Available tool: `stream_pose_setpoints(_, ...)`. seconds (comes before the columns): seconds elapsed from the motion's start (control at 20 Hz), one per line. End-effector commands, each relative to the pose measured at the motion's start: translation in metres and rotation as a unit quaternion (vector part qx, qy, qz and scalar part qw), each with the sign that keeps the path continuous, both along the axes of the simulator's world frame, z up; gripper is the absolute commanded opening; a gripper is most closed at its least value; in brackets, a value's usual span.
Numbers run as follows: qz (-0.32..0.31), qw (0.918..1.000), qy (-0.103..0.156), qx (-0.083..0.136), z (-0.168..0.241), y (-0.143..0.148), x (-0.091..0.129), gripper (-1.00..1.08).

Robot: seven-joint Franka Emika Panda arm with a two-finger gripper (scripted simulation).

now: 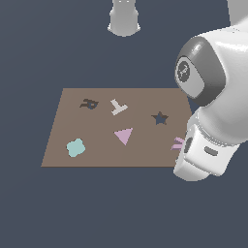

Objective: Insert a designated object into the corresponding slot on a board.

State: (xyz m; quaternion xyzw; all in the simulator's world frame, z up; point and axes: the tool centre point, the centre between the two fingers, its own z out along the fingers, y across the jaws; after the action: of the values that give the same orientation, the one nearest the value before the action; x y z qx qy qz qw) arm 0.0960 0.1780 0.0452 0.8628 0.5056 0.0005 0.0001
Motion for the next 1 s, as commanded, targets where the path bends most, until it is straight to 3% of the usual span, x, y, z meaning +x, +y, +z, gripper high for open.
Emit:
stream_pose_setpoints(0.0,0.002,1.0000,0.001,0.000,-0.0087,0.0004,-0.0007,1.00)
stream_pose_setpoints(0.2,0.003,1.0000,0.000,0.000,-0.0153,0.0007,-0.0009,1.00)
stream_pose_setpoints(0.25,0.003,1.0000,0.000,0.000,-0.0153,0.0007,-0.0009,-1.00)
stream_pose_setpoints(0.95,0.003,1.0000,0.000,0.000,-0.0151,0.0000,-0.0016,-1.00)
